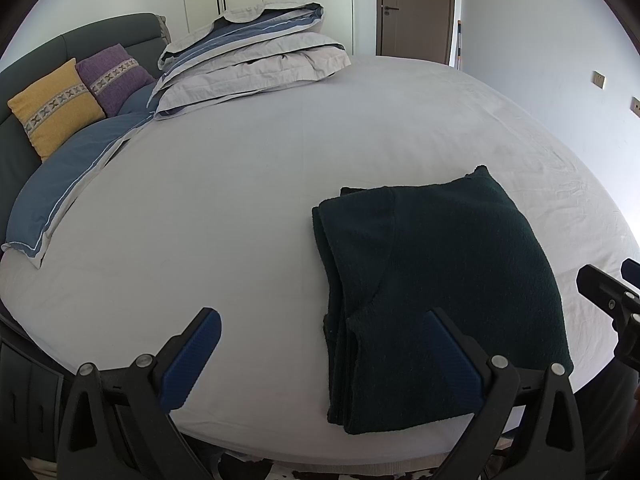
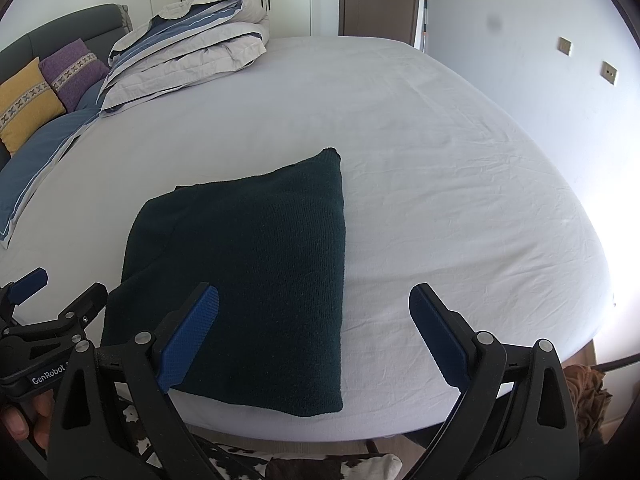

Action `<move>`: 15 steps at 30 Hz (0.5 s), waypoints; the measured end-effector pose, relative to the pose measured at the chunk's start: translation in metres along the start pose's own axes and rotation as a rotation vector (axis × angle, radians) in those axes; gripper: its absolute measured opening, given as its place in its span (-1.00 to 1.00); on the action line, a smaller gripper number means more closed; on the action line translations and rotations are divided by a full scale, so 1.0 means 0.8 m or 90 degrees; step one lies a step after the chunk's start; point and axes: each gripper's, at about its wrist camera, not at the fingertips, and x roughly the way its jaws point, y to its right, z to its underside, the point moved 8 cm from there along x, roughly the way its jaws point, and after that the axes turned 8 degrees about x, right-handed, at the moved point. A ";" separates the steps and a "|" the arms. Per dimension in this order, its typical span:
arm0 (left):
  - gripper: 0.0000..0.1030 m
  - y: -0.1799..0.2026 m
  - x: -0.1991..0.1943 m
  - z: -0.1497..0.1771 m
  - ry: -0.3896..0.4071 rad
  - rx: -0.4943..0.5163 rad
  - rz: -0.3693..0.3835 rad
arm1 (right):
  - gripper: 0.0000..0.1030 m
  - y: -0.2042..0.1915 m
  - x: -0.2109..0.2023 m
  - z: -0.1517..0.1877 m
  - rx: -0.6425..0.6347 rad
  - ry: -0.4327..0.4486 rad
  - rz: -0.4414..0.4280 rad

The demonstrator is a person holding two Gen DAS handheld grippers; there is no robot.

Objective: Fold small clothes

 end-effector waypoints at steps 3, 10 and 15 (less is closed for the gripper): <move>1.00 0.000 0.000 0.000 -0.001 0.001 0.000 | 0.89 0.000 0.000 0.000 0.000 0.001 0.001; 1.00 0.001 0.000 0.001 -0.001 0.002 0.001 | 0.89 -0.001 0.000 0.001 0.000 0.000 0.001; 1.00 0.001 0.001 0.001 -0.004 0.001 0.002 | 0.89 -0.002 0.000 0.002 0.000 -0.001 0.000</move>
